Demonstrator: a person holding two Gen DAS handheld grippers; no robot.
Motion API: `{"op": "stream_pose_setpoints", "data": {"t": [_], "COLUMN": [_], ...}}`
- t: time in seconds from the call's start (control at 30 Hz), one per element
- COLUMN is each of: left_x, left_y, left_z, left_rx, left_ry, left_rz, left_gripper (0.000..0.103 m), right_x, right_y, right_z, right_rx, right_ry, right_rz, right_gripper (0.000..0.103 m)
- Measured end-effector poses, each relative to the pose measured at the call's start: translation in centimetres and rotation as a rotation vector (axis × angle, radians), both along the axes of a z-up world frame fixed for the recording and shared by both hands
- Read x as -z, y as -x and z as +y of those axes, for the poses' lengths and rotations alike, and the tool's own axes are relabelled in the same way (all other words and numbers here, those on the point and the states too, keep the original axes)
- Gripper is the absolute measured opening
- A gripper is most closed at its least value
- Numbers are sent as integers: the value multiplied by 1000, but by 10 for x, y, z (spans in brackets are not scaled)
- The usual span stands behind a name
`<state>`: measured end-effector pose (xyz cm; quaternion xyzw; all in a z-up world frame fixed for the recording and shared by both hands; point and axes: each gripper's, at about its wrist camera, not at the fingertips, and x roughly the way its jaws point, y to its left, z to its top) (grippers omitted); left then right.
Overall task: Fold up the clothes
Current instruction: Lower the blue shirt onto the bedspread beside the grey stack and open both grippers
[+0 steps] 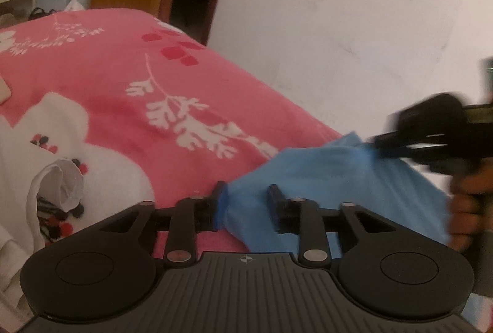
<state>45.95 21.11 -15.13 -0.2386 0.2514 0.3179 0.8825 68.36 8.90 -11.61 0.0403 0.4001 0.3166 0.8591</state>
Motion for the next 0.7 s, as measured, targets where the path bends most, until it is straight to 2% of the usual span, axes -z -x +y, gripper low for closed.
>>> {"op": "stream_pose_setpoints", "data": {"t": [0.13,0.23,0.3,0.33,0.37,0.43,0.47,0.53,0.7], "left_x": [-1,-27,-45,-49,-50,-41,-34,-20,-22], "left_y": [2,13,8,-2,-15,-49,-63,-82,-80], "left_z": [3,0,-4,-3,0,7,9,14,29], "left_rx": [-6,-19,30,76,131,209,209,191,141], "left_ry": [-16,-47,-80,-60,-22,69,72,19,3], "left_rz": [-18,-72,-96,-92,-79,8,59,158,127], "left_gripper": [42,42,43,43,46,46,45,48,48], "right_x": [-35,-47,-46,-40,-34,-23,-17,-6,14], "right_y": [48,104,138,148,154,157,155,151,160], "right_z": [-78,-127,-152,-160,-164,-163,-164,-166,-179], "right_rx": [46,10,-2,7,10,26,38,45,55], "right_ry": [-92,-15,48,85,108,113,113,137,184], "right_rz": [-33,-99,-136,-157,-166,-155,-149,-135,-85], "right_gripper": [15,15,15,15,15,14,14,14,14]}}
